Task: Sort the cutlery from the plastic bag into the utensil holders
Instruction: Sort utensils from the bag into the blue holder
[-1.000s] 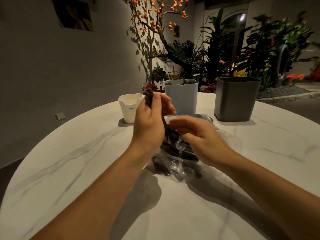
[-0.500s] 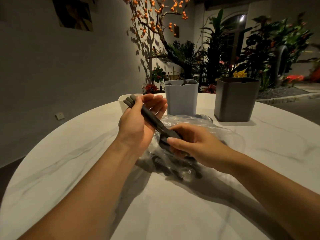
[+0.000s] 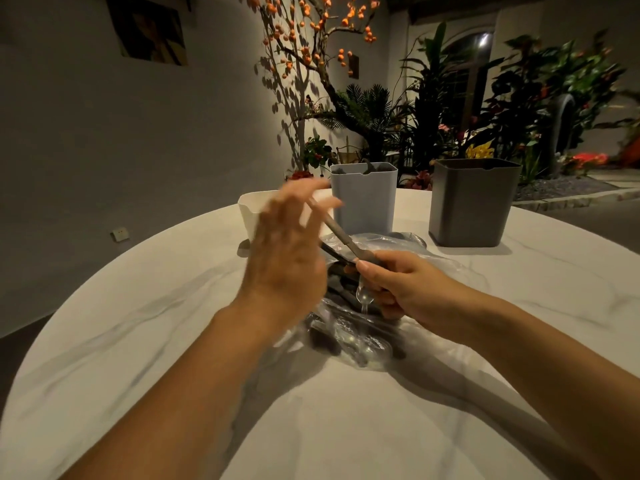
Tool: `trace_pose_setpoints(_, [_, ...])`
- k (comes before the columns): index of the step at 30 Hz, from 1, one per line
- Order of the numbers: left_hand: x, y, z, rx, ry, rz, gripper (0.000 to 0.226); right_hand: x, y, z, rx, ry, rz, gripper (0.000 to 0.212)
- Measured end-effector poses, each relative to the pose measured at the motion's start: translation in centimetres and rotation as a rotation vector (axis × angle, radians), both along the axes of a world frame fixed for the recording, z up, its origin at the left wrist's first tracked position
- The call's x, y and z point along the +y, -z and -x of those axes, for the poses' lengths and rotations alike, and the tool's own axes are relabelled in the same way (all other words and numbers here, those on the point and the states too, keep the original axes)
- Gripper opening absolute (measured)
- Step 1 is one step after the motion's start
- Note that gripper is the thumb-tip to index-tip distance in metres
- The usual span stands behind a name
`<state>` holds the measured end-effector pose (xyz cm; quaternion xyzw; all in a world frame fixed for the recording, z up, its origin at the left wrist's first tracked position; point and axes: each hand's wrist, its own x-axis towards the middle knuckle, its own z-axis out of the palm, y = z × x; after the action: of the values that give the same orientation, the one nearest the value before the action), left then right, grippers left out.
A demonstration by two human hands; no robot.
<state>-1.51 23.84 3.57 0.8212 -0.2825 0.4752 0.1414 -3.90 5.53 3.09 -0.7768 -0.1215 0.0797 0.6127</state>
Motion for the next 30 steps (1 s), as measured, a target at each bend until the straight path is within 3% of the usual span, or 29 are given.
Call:
trace_pose_setpoints(1, [-0.4,0.1,0.0,0.016,-0.026,-0.205,0.064,-0.1,-0.1,0.1,0.002,-0.007,0.025,0.024])
trace_pose_setpoints(3, [-1.1,0.4,0.1,0.07,-0.08,-0.463,0.046,-0.4,-0.4,0.3,0.004,-0.041,0.057,0.026])
trace_pose_setpoints(5, [-1.0,0.5,0.3,0.162,-0.095,-0.503,0.017,-0.9,-0.9,0.4,0.019,-0.067,0.01,0.027])
trace_pose_setpoints(7, [-0.6,0.4,0.5,0.287,-0.076,-0.364,0.006,-1.2,-1.5,0.4,0.067,-0.061,-0.152,0.035])
trace_pose_setpoints(10, [-1.1,0.1,0.7,0.602,0.056,0.022,0.003,-1.5,-1.9,0.5,0.123,-0.052,-0.424,0.049])
trace_pose_setpoints(14, [-1.7,-0.9,1.0,1.189,0.351,0.473,0.031,-1.1,-1.5,0.5,0.01,0.014,-0.386,0.027])
trace_pose_setpoints(16, [-1.7,-1.1,1.3,1.359,0.461,0.614,0.04,-1.0,-1.2,0.5,-0.054,0.072,-0.347,0.018])
trace_pose_setpoints(21, [-2.2,0.0,1.7,1.229,0.499,0.636,0.029,-0.9,-0.8,0.4,-0.106,0.087,-0.327,0.017])
trace_pose_setpoints(30, [-2.6,0.3,2.1,1.246,0.595,0.78,0.027,-1.2,-0.5,0.2,-0.177,0.103,-0.293,0.017])
